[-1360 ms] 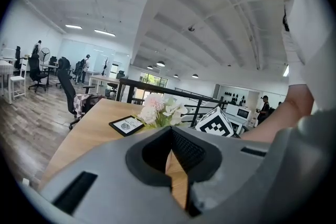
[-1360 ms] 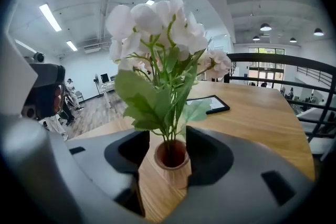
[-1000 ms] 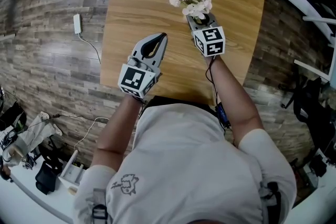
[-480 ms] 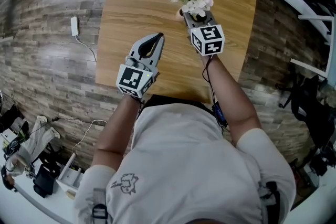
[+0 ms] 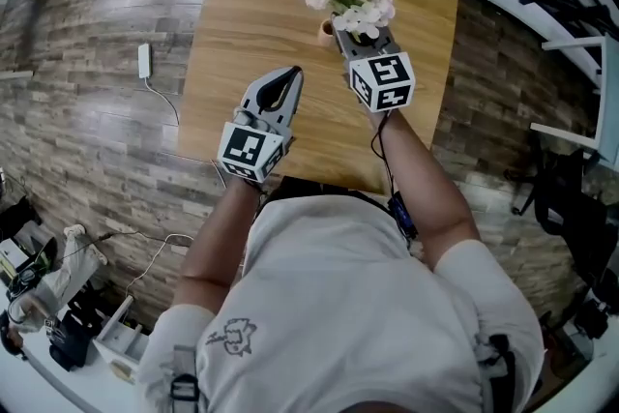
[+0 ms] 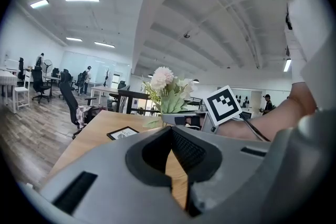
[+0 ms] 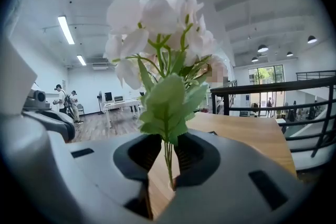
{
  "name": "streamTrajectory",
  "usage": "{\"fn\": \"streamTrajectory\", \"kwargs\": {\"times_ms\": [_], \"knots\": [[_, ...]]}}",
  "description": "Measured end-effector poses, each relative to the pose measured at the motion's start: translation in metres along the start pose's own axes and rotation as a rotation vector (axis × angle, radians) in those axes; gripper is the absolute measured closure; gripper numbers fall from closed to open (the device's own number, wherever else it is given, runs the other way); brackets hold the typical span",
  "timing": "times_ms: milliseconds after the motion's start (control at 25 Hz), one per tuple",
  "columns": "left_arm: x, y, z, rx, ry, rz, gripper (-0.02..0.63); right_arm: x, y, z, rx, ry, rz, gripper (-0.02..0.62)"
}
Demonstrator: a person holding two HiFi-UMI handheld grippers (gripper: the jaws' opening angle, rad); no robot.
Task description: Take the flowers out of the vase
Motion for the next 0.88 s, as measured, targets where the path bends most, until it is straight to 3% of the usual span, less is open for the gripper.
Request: {"fn": "streamTrajectory", "kwargs": {"times_ms": [520,880], "knots": [[0.034,0.048,-0.034,0.034,0.086,0.076,0.603,0.043,-0.022,-0.077,0.021,0.099,-0.035,0.522],[0.033,0.094,-0.060,0.044,0.108,0.119,0.601,0.038,-0.040,-0.149,0.048,0.106,-0.069,0.520]]}}
Point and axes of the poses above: the fingertips, and each gripper's own axes: z forward along the fingers, y to its right, x out of its top, the point moved 1 cm from there along -z, backward along the fingers
